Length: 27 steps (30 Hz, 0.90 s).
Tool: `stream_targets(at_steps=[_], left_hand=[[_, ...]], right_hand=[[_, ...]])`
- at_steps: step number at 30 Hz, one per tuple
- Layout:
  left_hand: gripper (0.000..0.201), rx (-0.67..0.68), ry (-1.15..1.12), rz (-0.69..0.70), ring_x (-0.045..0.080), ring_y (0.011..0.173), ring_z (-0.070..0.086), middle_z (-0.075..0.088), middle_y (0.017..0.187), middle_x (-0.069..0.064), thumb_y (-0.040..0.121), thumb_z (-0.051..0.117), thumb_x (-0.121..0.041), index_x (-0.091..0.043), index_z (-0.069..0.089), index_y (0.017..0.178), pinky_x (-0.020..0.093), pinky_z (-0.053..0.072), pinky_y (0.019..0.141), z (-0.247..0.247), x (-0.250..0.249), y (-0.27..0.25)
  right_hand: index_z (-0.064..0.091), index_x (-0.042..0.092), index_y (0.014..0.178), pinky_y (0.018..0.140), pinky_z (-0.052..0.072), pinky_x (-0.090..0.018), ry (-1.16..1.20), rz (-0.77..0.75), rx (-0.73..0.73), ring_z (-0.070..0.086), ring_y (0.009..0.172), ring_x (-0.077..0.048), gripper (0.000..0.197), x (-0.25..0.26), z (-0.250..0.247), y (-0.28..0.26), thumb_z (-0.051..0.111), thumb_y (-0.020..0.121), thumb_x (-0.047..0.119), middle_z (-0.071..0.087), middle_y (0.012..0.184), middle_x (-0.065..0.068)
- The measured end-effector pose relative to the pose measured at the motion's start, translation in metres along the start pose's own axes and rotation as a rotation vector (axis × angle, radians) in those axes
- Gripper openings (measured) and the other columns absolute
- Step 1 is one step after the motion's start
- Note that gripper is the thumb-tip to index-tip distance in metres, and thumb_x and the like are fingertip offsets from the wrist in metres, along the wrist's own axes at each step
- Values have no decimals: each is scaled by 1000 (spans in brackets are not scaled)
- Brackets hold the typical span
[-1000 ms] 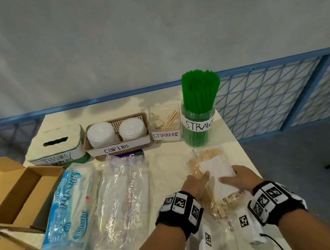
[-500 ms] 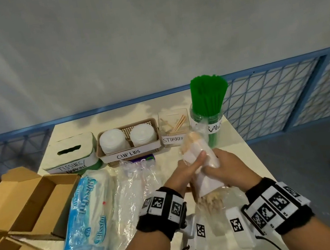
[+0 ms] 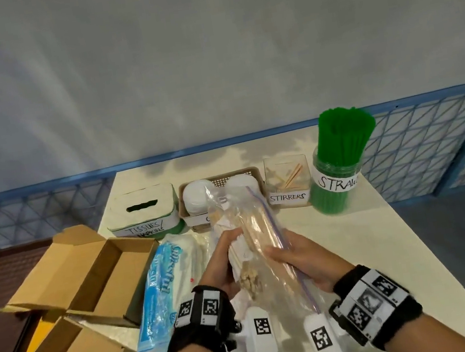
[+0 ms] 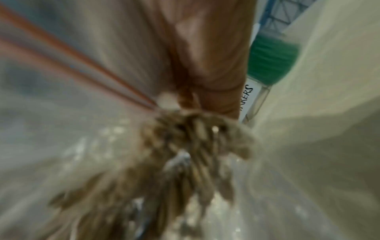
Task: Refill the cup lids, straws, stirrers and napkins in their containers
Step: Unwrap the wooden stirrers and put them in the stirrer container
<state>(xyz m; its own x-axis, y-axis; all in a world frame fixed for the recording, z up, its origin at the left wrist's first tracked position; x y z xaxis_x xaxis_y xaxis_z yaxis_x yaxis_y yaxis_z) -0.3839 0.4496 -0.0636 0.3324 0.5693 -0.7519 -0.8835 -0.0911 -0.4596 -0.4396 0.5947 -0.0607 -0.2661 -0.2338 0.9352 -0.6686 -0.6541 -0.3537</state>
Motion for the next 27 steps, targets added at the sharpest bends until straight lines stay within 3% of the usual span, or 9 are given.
stream_targets(at_steps=[3,5,8,11,13,18,23,25,27], left_hand=[[47,-19,56,-56,23,91,70,71,104,10,83,54,-46,-15,62,117,34,54,76,-13,0,-4],[49,-48,48,-54,23,98,69,71,108,9,84,52,-53,-19,62,118,38,53,83,-23,1,-4],[43,-64,-2,-56,21,80,72,75,91,5,84,49,-57,-24,65,107,34,58,64,-35,5,-5],[74,-16,-244,-28,30,96,69,69,110,16,80,36,-72,-14,65,117,47,57,79,-38,3,-6],[92,35,-471,-40,37,108,62,59,125,23,74,29,-80,-7,66,116,54,48,89,-43,4,-3],[81,172,-391,-94,49,102,61,61,119,27,87,24,-69,-3,58,118,74,42,75,-50,-4,-7],[90,229,-338,-137,35,95,68,68,109,21,81,18,-77,-9,74,99,56,53,75,-43,-12,-11],[73,266,-288,-127,27,80,70,70,97,17,78,42,-71,-8,76,94,38,58,71,-38,-11,-9],[51,304,-186,-108,19,61,61,65,80,10,66,75,-53,-11,71,95,25,52,59,-36,-6,-6]], right_hand=[[46,15,126,99,44,-35,-353,-81,-119,58,110,-23,46,-3,10,5,58,89,39,61,120,-7],[35,12,131,80,44,-25,-481,-119,-165,60,97,-23,43,2,17,5,49,95,32,62,105,-10],[28,18,130,59,39,-13,-516,-224,-197,58,71,-17,36,11,28,4,44,98,24,54,70,0],[35,28,113,68,46,-23,-526,-297,-225,63,83,-17,22,17,29,9,46,97,18,65,94,-3],[44,32,102,68,46,-13,-537,-359,-204,61,80,0,17,27,24,11,49,96,17,64,97,8],[54,28,84,72,48,-26,-653,-511,-140,63,76,-12,20,60,11,20,57,90,10,68,82,-1],[53,31,72,85,46,-20,-649,-603,-48,64,85,-8,42,67,8,28,52,80,-11,66,72,12],[51,31,65,104,36,-29,-687,-609,2,63,93,-5,45,65,10,33,51,78,-12,70,81,6],[51,33,59,115,8,-35,-813,-597,29,54,100,12,44,64,16,36,58,82,-3,70,91,7]])
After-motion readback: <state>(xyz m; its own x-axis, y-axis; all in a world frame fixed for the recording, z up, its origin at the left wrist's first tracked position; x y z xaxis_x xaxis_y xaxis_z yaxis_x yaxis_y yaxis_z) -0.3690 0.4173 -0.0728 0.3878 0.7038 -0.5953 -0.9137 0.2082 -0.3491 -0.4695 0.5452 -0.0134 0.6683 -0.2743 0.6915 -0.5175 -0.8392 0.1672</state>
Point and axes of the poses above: each hand's wrist, its own y-axis towards the middle knuckle, its own z-axis out of the palm, x = y × z, the point moved 2 cm from there along y, towards the middle knuckle
